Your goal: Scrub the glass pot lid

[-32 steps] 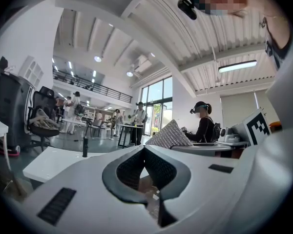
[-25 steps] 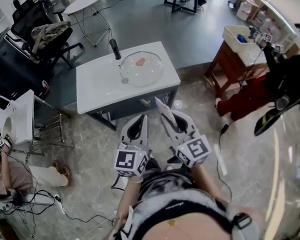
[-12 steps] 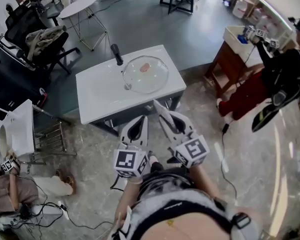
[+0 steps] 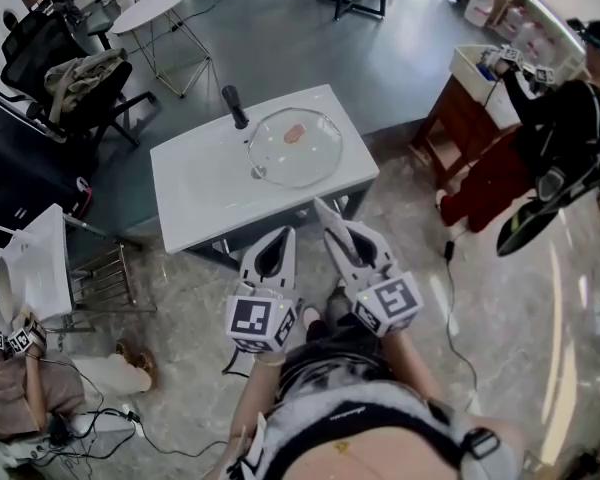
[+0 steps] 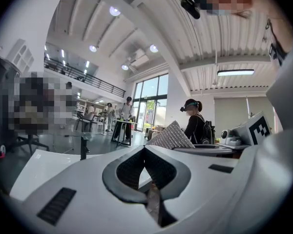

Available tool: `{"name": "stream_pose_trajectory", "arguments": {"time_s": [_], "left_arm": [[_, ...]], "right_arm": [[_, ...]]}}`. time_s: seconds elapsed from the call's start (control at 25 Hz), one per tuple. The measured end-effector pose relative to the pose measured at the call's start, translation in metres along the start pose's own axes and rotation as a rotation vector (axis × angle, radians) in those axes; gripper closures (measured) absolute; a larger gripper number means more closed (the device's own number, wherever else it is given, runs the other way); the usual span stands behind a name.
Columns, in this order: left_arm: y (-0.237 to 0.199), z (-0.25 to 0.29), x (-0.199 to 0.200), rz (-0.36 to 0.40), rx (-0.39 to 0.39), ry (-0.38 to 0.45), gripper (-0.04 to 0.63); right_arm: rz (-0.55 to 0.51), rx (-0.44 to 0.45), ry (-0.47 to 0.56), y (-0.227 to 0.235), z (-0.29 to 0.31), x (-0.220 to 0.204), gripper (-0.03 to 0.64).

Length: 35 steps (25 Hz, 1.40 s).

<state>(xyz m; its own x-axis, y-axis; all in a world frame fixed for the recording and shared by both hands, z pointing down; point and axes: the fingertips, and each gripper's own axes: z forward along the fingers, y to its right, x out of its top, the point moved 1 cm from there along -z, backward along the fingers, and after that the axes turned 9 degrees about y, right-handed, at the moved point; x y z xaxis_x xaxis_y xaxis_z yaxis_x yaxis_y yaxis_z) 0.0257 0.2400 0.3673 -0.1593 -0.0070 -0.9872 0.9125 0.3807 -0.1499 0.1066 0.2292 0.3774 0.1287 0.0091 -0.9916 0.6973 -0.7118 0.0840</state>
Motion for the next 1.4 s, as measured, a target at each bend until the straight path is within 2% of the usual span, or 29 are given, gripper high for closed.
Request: {"name": "stream_pose_trajectory", "arguments": {"time_s": [0.32,0.8,1.16,1.4], "left_arm": [[-0.016,0.029,-0.002,-0.004,0.037,-0.004,0.601],[-0.04,0.114,-0.005,0.018,0.076,-0.013,0.603],[-0.034,0.174,-0.008,0.005,0.101,-0.018,0.603],[-0.037,0.184,-0.015,-0.006,0.149,-0.008,0.602]], "right_arm": [[0.018,0.031,-0.012,0.023,0.029,-0.003,0.534],[0.033,0.089,-0.013,0.093,0.09,0.0,0.534],[0.042,0.134,-0.012,0.152,0.112,0.004,0.534],[0.03,0.196,-0.026,0.164,0.124,-0.003,0.535]]}}
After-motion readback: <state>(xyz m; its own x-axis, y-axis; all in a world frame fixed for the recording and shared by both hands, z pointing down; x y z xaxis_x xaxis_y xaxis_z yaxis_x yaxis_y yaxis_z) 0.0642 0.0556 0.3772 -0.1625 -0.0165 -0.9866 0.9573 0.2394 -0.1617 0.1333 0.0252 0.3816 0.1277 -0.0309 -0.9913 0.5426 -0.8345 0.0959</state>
